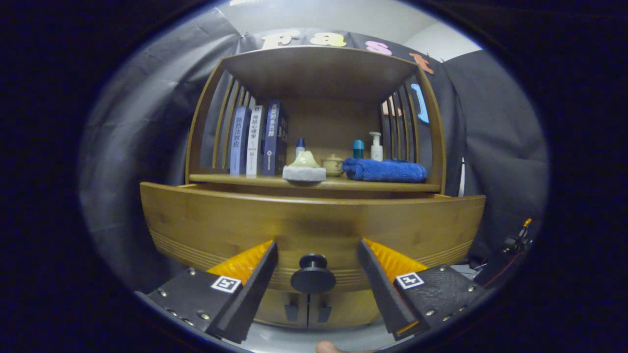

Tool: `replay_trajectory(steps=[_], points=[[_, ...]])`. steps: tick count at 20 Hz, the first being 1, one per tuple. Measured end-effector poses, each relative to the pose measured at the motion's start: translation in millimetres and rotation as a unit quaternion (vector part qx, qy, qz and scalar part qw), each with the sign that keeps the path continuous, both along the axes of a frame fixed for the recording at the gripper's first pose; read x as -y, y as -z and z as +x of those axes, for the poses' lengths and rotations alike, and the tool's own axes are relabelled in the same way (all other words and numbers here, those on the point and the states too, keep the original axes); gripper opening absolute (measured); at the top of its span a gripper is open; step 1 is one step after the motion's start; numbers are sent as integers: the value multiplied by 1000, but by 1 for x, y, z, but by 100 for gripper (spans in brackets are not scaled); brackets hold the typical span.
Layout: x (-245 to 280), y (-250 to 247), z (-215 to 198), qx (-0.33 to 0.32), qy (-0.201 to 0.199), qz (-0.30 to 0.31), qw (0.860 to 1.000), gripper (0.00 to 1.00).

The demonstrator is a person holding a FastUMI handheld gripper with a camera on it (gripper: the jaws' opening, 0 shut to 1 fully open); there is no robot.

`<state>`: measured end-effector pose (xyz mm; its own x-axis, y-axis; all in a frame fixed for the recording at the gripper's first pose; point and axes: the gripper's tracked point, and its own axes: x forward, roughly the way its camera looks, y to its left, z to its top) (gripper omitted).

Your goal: Pull open the drawer, take out the items inside it, and place them on the countertop above the cabinet.

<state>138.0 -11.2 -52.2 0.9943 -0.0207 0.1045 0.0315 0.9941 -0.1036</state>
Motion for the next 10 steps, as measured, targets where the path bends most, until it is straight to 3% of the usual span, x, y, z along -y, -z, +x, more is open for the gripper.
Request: replay_trajectory(steps=[10], points=[[-2, -6, 47, -32, 4, 4, 999, 99]])
